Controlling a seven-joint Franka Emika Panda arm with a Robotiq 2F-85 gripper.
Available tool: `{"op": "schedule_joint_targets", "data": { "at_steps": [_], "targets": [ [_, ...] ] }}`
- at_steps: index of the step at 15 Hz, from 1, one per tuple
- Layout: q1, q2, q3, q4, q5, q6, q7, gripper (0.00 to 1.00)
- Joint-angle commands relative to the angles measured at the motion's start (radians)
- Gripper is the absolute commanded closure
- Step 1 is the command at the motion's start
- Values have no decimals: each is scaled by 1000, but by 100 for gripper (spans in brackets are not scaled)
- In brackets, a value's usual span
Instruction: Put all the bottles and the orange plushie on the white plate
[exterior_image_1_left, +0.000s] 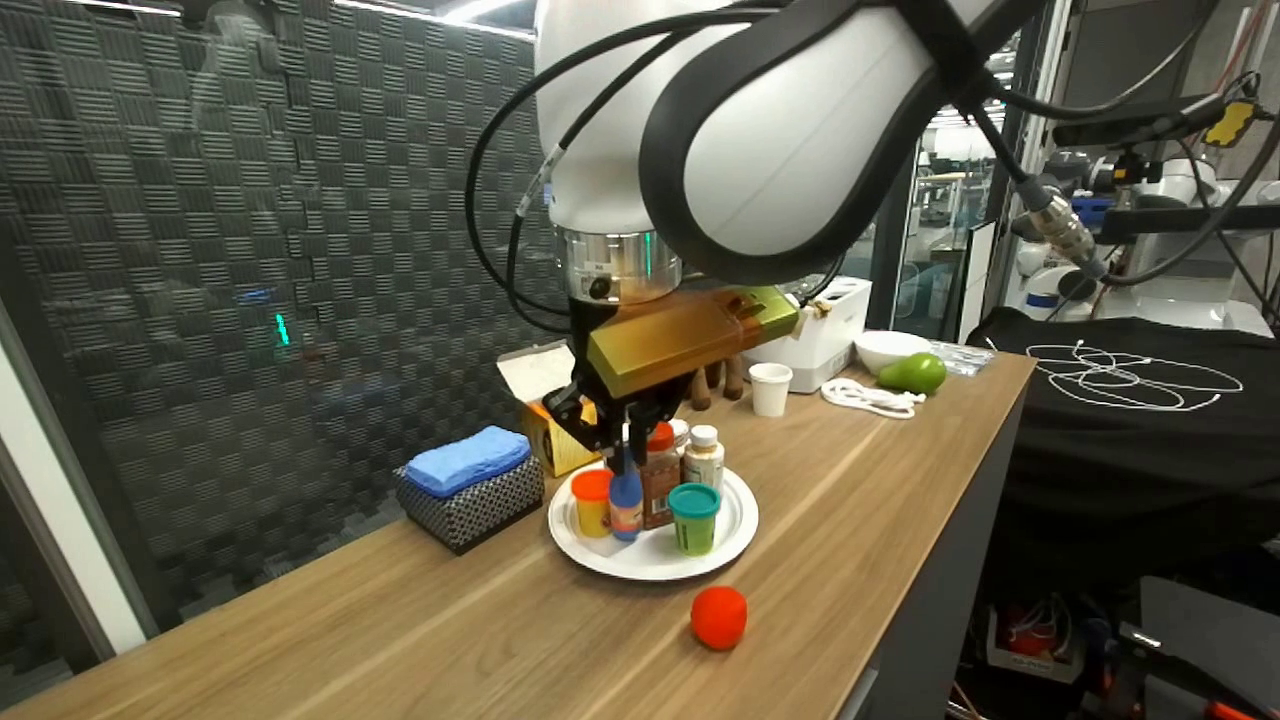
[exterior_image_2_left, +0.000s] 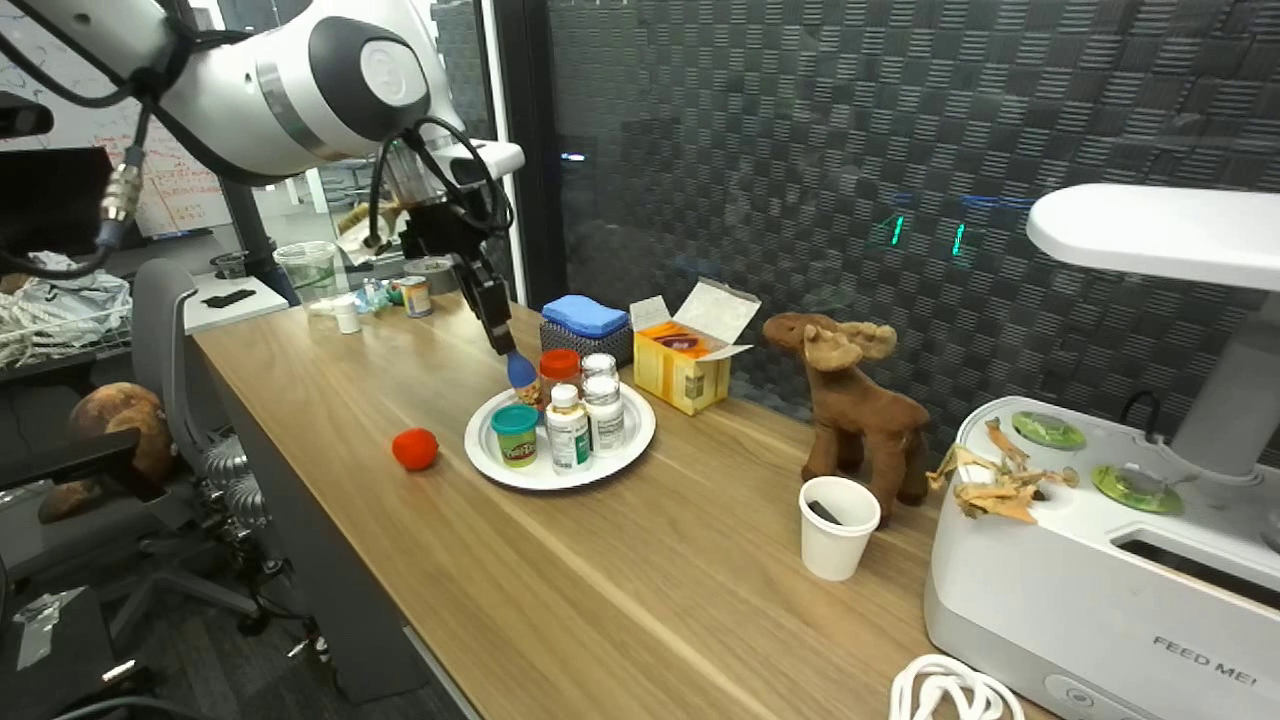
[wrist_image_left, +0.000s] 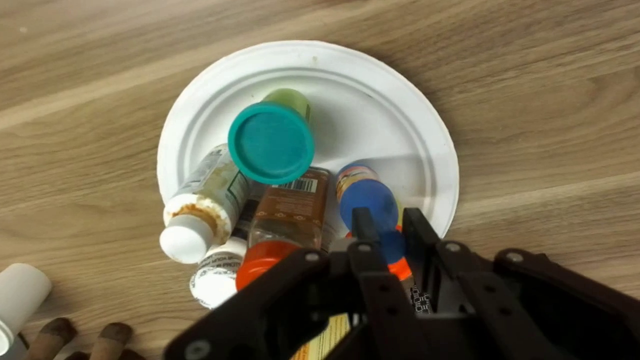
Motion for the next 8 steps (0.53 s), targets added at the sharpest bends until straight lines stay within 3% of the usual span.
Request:
{"op": "schedule_joint_targets", "data": {
  "at_steps": [1,8],
  "targets": [
    [-13,-29,-2,-42,-17,77,12,91],
    [-35,-4,-13,-32,4,150,-14,92]
  ]
}}
